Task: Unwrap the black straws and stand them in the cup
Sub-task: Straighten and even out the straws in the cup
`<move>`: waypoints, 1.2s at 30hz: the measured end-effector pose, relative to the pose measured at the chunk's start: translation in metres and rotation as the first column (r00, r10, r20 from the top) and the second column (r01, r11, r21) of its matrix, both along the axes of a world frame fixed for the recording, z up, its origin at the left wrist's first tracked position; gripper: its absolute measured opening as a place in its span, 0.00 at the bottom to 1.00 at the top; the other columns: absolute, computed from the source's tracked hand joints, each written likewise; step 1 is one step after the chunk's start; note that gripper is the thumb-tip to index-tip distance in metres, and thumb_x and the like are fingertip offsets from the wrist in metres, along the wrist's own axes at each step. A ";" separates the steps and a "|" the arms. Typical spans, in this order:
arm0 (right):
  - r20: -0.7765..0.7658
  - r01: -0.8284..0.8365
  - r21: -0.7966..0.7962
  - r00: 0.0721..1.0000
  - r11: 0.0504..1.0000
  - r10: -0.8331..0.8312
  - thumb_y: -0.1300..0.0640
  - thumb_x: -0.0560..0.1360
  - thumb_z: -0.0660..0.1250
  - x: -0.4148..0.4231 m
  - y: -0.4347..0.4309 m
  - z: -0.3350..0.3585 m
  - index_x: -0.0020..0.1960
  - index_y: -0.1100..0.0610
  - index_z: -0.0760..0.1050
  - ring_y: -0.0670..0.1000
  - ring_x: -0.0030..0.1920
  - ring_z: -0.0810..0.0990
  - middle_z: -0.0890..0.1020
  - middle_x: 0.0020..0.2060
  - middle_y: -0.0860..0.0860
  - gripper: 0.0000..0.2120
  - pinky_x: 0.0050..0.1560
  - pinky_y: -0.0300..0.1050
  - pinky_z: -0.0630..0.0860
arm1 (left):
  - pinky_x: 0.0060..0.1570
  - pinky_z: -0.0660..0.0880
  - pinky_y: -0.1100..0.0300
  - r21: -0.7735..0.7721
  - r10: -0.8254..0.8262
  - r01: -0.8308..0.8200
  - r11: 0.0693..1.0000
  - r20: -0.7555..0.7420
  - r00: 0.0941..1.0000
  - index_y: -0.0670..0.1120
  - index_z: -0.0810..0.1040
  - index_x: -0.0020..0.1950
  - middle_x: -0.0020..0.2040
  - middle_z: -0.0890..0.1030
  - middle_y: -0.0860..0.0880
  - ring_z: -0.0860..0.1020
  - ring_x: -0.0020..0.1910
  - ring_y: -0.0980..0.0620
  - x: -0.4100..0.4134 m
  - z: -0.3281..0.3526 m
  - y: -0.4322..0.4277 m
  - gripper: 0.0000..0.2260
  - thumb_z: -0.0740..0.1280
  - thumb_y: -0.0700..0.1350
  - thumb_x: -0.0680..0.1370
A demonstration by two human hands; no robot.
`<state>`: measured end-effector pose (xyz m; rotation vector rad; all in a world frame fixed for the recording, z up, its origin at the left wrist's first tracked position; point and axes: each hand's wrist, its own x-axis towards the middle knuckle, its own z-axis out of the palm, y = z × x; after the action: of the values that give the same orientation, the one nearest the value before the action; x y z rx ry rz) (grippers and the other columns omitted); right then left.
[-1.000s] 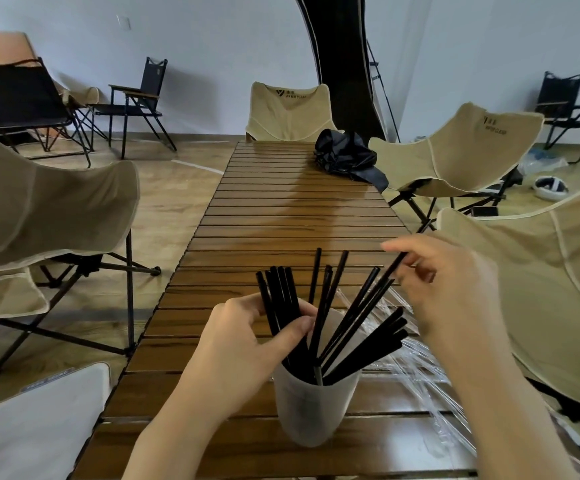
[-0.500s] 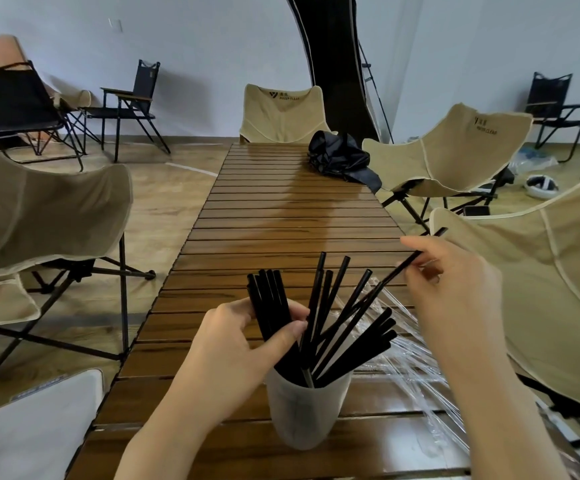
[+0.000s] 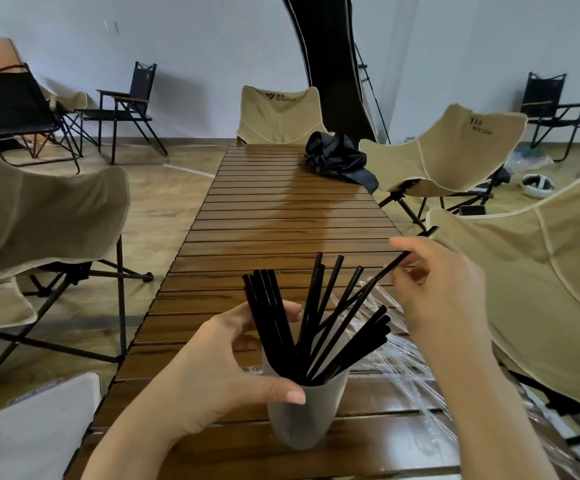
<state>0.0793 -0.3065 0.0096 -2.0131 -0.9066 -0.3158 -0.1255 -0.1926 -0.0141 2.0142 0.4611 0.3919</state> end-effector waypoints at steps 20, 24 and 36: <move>-0.329 -0.410 0.086 0.849 0.908 0.414 0.52 0.79 0.60 -0.031 0.010 0.019 0.42 0.59 0.79 0.39 0.20 0.70 0.72 0.19 0.41 0.15 0.23 0.28 0.64 | 0.49 0.74 0.74 0.003 0.167 -0.169 0.986 0.125 0.978 0.59 0.81 0.52 0.50 0.82 0.63 0.79 0.53 0.65 0.007 -0.004 0.000 0.12 0.67 0.56 0.70; -0.323 -0.458 0.074 0.829 0.886 0.456 0.51 0.79 0.61 -0.034 0.008 0.021 0.40 0.55 0.77 0.40 0.18 0.68 0.70 0.17 0.40 0.14 0.21 0.27 0.62 | 0.49 0.77 0.66 0.005 0.173 -0.175 0.985 0.119 0.978 0.59 0.80 0.52 0.51 0.82 0.63 0.79 0.53 0.64 0.007 -0.005 0.001 0.12 0.67 0.56 0.70; -0.217 -0.497 0.123 0.831 0.859 0.512 0.54 0.77 0.63 -0.037 0.006 0.029 0.47 0.56 0.81 0.37 0.26 0.73 0.74 0.27 0.43 0.09 0.26 0.27 0.66 | 0.47 0.76 0.72 0.000 0.180 -0.181 0.983 0.129 0.975 0.60 0.80 0.52 0.50 0.82 0.64 0.79 0.52 0.65 0.007 -0.003 -0.001 0.12 0.67 0.55 0.69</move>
<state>0.0420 -0.3007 0.0383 -1.6299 -1.2089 0.1966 -0.1184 -0.1936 -0.0172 1.9505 0.5642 0.6338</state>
